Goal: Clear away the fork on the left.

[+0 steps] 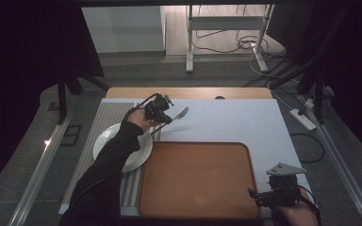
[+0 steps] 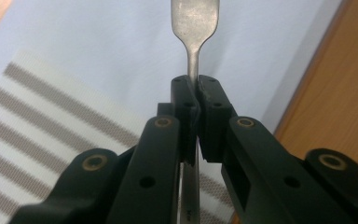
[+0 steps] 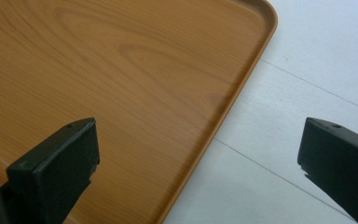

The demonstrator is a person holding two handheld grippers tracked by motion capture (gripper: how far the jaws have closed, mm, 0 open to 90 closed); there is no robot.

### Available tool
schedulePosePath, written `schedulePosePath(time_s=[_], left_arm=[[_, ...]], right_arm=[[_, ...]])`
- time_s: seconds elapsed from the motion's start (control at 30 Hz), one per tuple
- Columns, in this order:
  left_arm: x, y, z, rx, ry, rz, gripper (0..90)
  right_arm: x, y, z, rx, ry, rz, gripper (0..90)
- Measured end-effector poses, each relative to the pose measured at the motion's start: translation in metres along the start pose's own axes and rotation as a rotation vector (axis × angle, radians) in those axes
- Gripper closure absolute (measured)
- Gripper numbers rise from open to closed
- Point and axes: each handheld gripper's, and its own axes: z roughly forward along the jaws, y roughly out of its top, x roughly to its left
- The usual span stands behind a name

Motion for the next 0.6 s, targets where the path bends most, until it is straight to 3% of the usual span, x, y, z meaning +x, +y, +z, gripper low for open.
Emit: schedulePosePath(time_s=[0.6], left_arm=[[-0.061,0.007,0.002,0.036,-0.045,-0.013,86.6]], right_arm=[[0.000,0.000,-0.001,-0.009,-0.003,-0.001,0.0]])
